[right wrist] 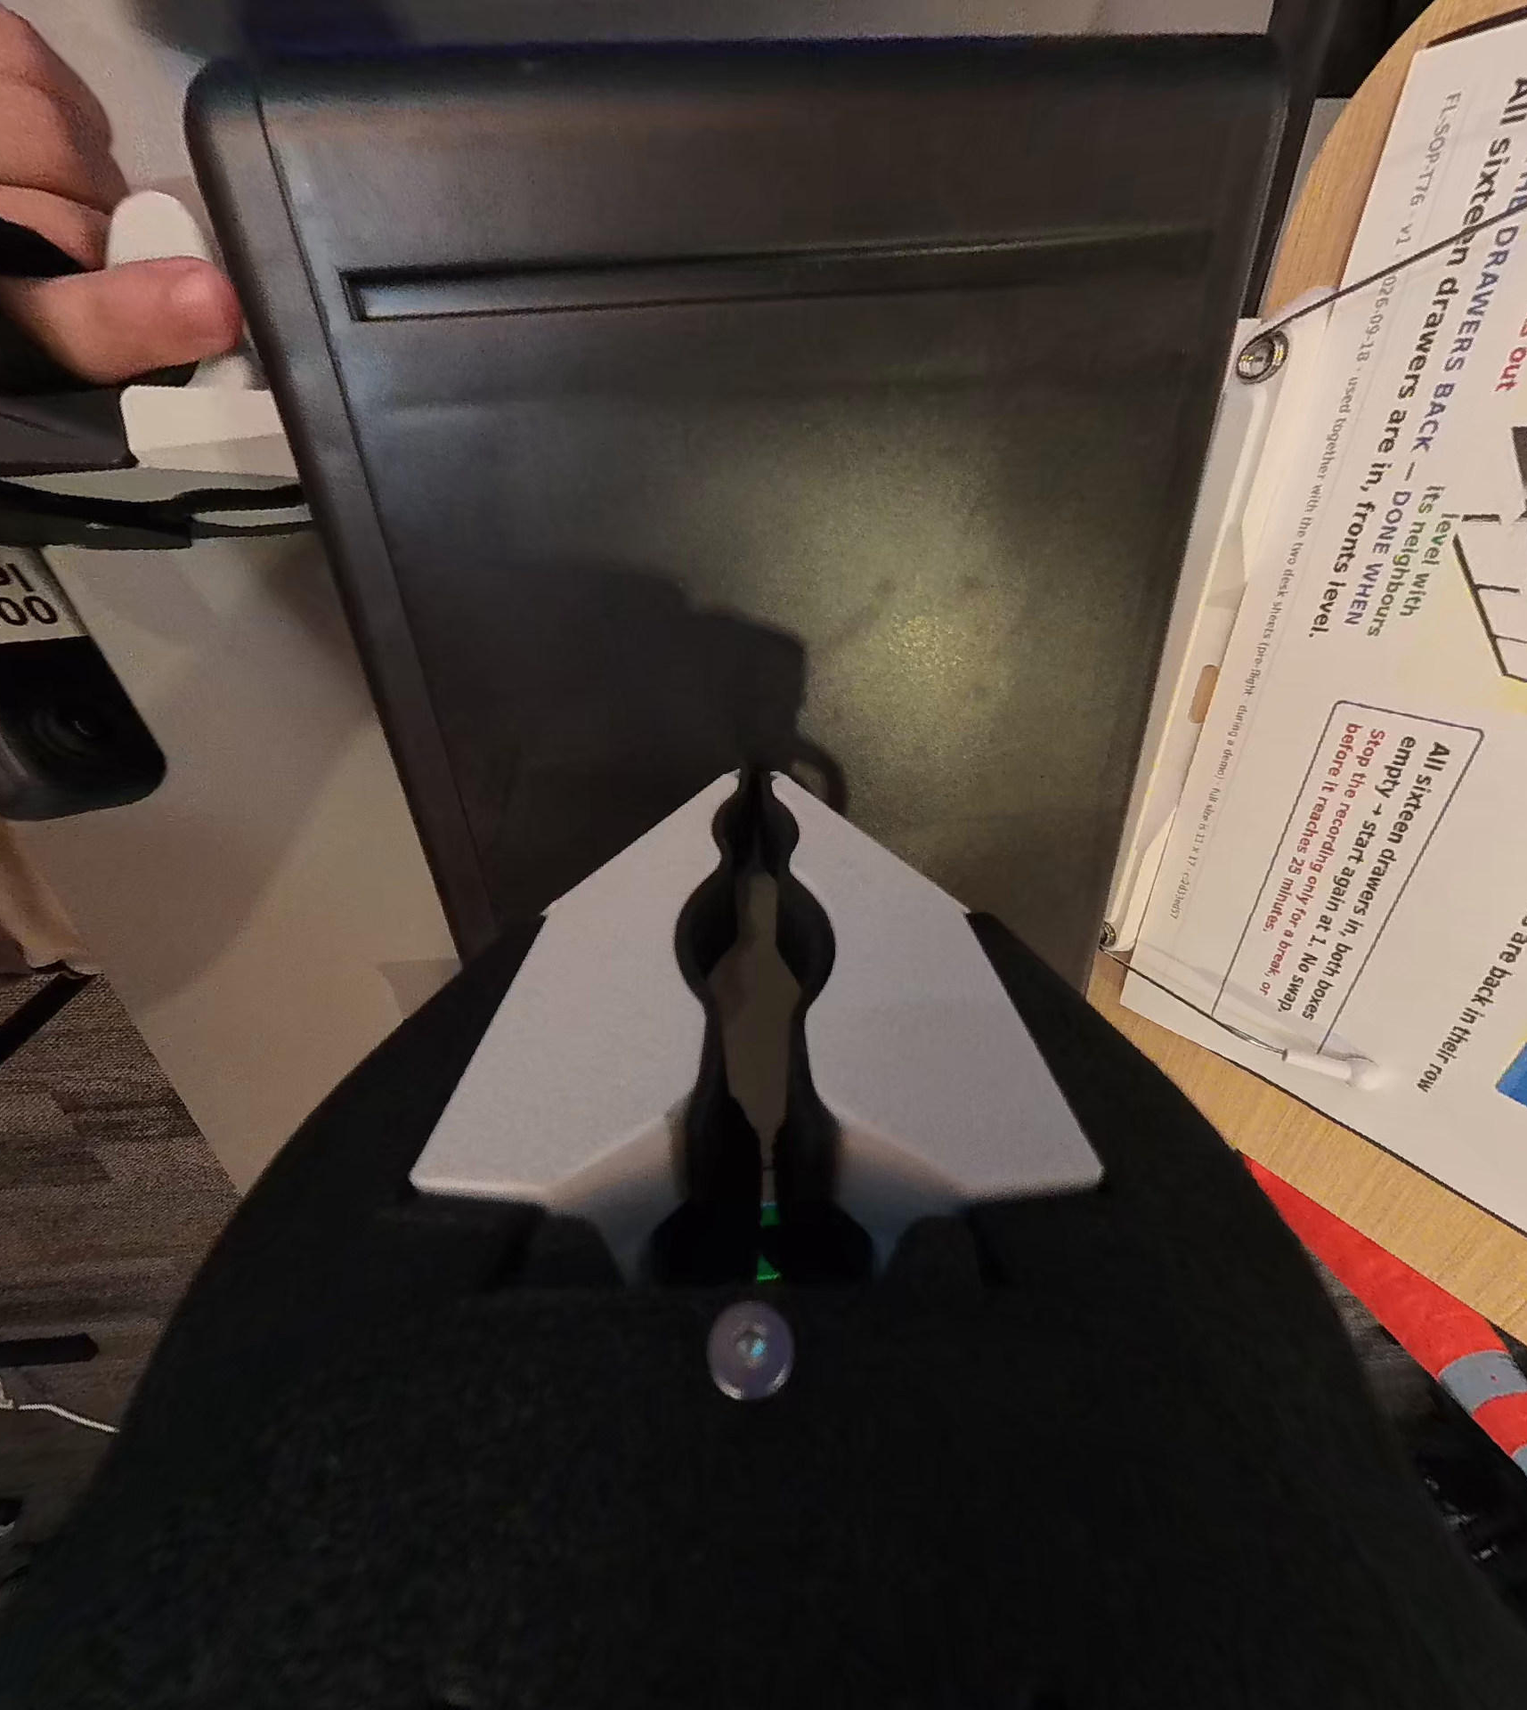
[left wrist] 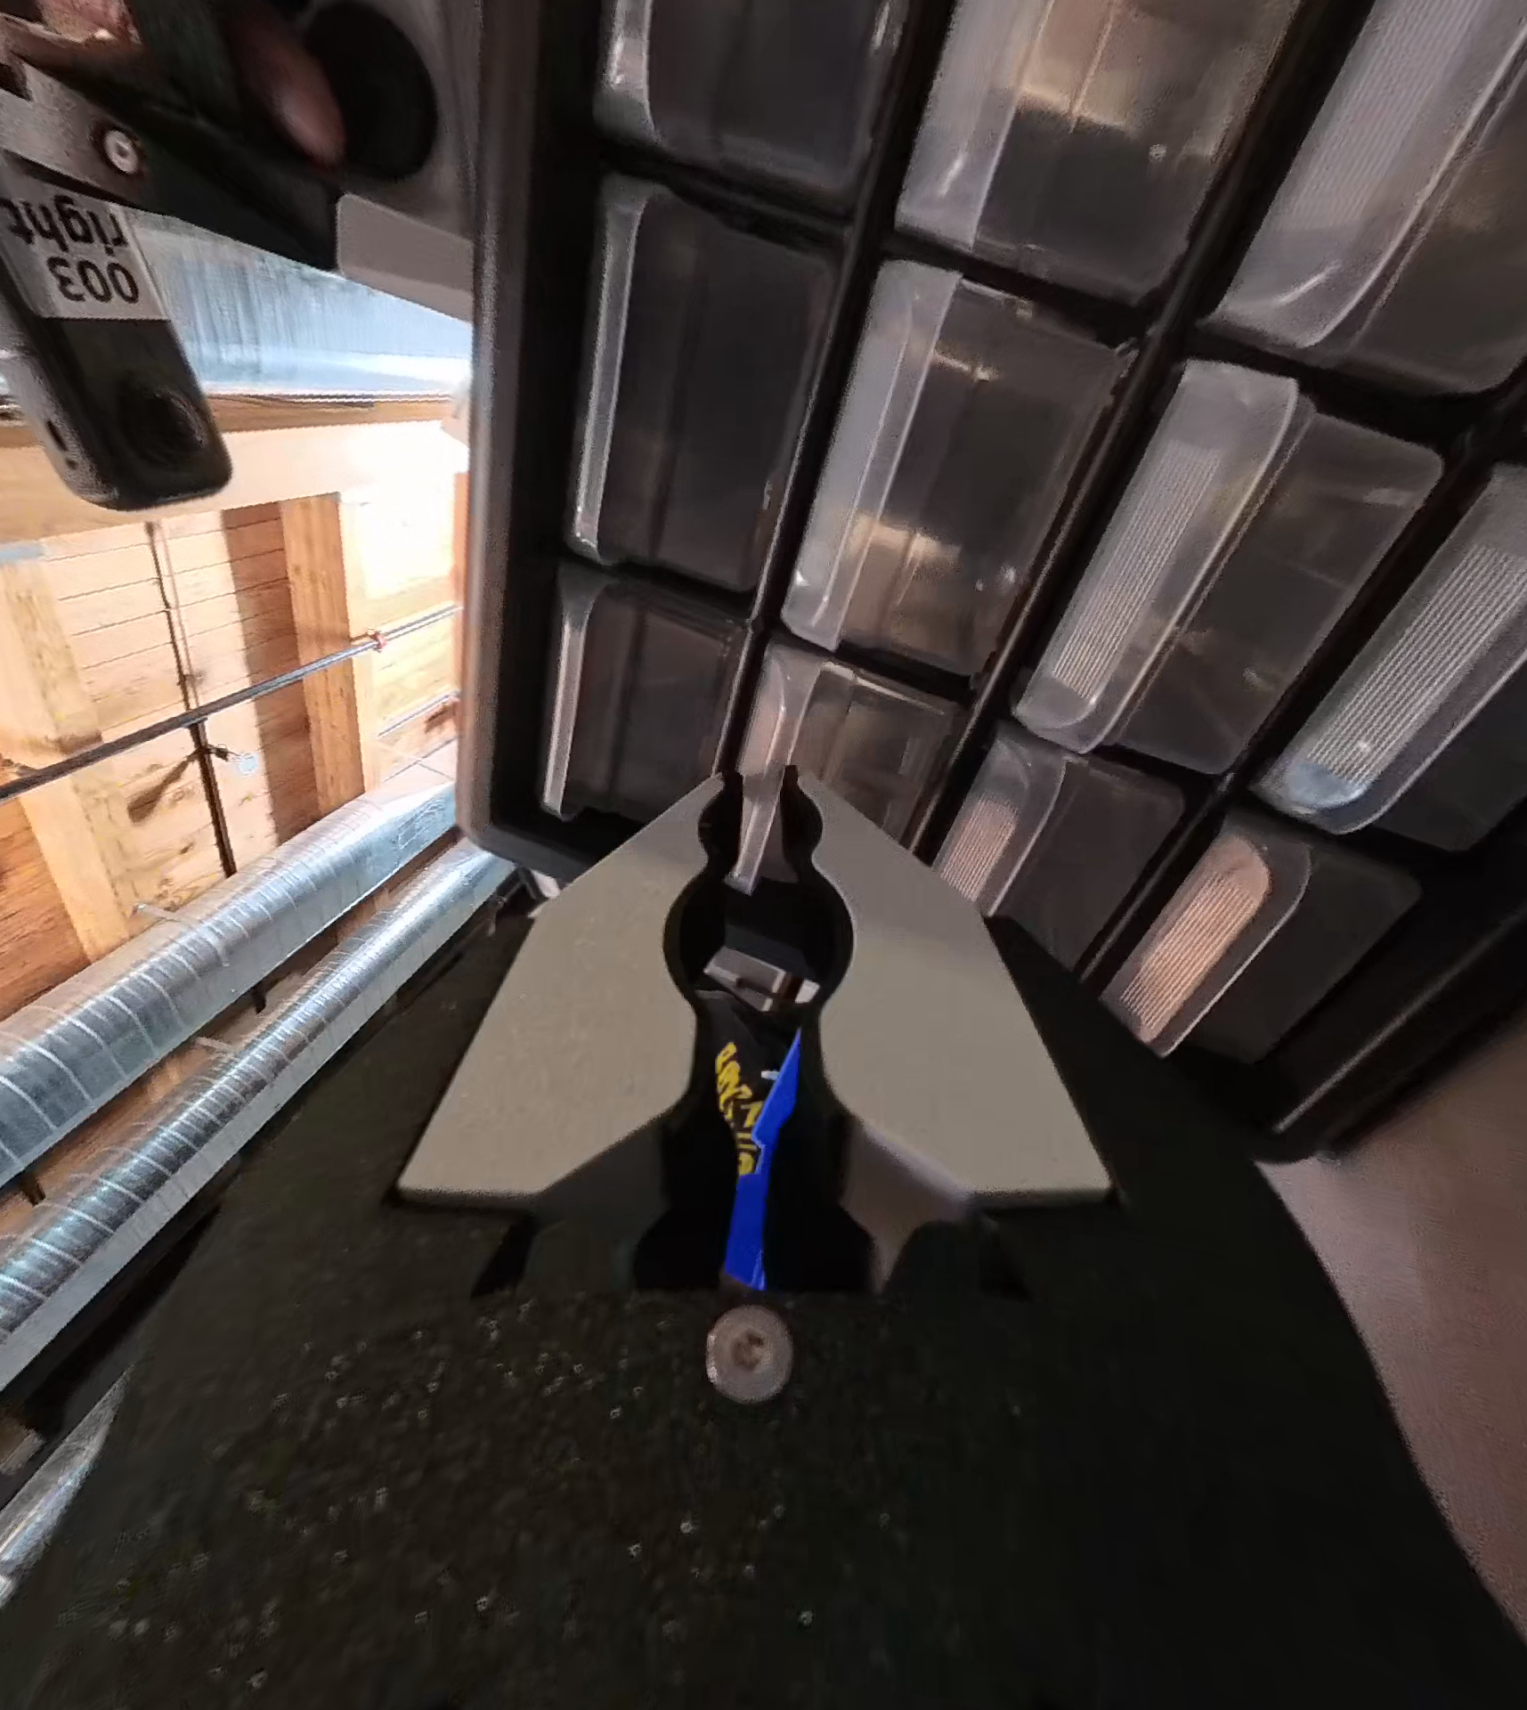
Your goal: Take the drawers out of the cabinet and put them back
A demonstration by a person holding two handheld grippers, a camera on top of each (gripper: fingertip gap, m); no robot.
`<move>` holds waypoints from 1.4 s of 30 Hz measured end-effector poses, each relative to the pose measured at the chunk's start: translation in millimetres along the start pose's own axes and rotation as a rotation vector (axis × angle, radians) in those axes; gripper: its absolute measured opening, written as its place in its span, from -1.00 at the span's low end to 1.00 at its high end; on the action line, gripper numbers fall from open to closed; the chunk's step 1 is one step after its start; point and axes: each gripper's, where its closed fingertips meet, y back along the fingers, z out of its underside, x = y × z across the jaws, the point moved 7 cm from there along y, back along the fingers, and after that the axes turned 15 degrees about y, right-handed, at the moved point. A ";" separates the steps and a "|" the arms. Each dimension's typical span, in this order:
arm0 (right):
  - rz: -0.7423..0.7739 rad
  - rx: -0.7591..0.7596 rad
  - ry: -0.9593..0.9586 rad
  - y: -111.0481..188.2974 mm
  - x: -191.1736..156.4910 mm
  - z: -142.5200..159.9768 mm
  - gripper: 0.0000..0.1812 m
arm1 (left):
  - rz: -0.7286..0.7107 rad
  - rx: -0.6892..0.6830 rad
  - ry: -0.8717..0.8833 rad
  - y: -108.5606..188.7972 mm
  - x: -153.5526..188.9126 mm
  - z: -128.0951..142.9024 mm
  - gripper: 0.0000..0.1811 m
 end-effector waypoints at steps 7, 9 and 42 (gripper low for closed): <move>0.015 0.015 -0.008 0.0 -0.9 1.0 -1.00 | 0.022 0.015 -0.061 27.3 -8.9 -0.9 -0.94; 0.017 0.024 -0.012 0.0 -1.0 1.6 -1.00 | 0.025 0.033 -0.088 36.8 -12.0 -0.7 -0.94; 0.092 0.005 -0.056 0.1 -5.8 0.3 -1.00 | 0.262 0.368 -0.006 175.6 -48.1 -16.7 -1.00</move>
